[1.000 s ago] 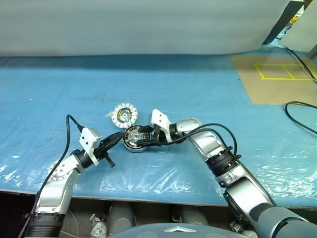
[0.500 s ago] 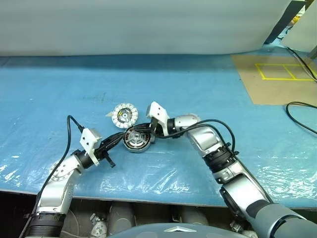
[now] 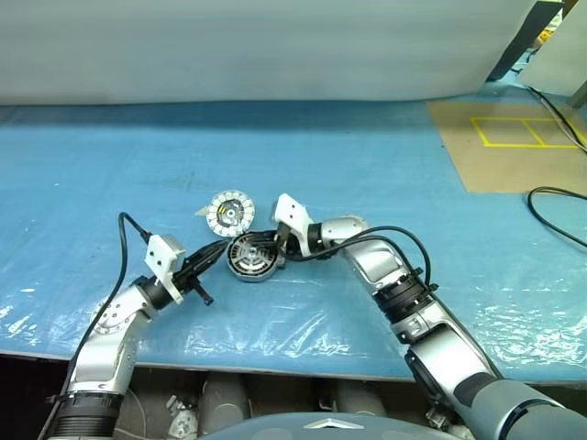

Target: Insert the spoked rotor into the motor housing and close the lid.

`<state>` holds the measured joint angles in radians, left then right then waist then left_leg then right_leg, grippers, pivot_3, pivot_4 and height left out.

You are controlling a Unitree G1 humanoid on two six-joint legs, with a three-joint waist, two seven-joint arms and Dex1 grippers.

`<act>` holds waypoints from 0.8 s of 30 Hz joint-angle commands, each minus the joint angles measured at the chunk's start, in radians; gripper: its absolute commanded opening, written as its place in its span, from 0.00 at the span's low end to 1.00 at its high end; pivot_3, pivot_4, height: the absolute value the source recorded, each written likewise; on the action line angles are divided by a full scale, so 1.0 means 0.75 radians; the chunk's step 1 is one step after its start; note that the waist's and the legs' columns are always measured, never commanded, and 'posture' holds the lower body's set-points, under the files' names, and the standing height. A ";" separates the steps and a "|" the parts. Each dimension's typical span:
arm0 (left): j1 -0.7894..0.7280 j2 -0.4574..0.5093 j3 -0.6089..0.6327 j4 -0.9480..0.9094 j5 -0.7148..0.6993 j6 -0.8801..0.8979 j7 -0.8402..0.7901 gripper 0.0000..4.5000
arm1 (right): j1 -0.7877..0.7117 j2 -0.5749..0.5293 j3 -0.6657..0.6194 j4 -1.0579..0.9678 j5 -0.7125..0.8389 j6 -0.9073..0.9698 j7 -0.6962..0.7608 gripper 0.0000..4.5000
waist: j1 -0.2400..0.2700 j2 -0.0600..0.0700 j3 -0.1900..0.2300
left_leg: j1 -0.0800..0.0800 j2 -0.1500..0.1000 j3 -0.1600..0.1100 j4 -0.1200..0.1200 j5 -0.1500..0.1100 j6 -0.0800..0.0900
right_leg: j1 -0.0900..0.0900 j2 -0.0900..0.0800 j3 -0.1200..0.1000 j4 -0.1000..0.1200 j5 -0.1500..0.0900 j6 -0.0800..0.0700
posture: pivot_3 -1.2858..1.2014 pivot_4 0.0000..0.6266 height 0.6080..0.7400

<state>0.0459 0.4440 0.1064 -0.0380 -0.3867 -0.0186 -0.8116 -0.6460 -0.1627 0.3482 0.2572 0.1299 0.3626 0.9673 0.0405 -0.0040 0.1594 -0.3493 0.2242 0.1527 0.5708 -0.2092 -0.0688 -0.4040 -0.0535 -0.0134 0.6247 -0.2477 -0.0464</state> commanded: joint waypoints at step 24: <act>-0.579 -0.068 -0.154 0.887 0.293 -0.183 -0.044 0.00 | 0.189 -0.452 -0.109 -0.681 0.297 0.393 0.130 0.01 | 0.040 0.001 -0.001 | 0.001 -0.002 -0.001 0.000 0.000 0.000 | 0.004 -0.001 0.000 -0.001 0.003 0.006 | 0.52 0.24 1.00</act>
<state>-0.3848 0.4010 0.0082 0.5698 -0.1874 -0.1371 -0.8374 -0.5101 -0.4905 0.2567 -0.2141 0.3598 0.6722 1.0651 0.0702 -0.0031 0.1588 -0.3479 0.2224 0.1516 0.5706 -0.2091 -0.0689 -0.4009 -0.0546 -0.0134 0.6241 -0.2453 -0.0422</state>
